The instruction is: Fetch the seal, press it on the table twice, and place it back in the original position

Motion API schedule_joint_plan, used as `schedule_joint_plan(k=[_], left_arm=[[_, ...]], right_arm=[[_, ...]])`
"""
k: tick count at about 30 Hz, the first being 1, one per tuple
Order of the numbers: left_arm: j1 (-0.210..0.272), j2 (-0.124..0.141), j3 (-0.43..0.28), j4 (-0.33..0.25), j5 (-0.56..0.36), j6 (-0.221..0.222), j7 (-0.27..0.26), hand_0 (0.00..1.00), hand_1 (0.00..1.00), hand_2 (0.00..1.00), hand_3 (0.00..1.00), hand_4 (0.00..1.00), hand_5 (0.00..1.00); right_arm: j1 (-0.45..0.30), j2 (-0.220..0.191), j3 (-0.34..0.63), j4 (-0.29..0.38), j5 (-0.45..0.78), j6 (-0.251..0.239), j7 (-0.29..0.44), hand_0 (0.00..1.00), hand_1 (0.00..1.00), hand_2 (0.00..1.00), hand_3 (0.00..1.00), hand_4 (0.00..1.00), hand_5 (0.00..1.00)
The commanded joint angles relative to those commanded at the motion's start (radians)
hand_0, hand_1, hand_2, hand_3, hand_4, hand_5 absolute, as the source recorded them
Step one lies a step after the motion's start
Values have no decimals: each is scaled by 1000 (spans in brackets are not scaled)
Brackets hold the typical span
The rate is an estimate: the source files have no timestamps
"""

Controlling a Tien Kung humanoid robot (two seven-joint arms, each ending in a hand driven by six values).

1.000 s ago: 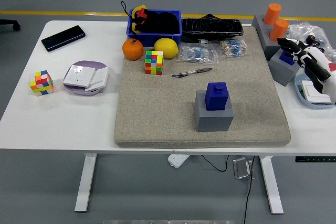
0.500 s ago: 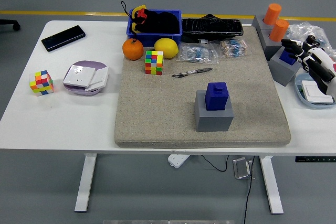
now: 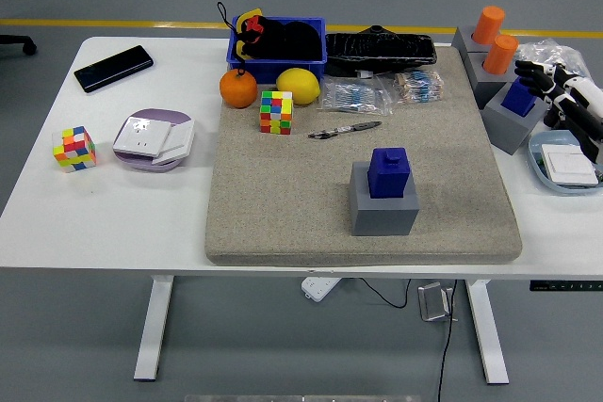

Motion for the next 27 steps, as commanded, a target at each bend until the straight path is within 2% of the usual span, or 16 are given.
schedule_joint_plan(k=[8, 27], left_arm=[[1, 2, -4, 1, -1, 0, 0, 734, 696, 690, 743, 671, 307], [0, 1, -9, 3, -1, 2, 1, 734, 695, 687, 743, 669, 307]], right_arm=[[0, -1, 23, 7, -3, 23, -17, 960, 891, 855, 866, 998, 891], [-6, 13, 67, 13, -8, 29, -22, 952, 885, 848, 864, 998, 873]])
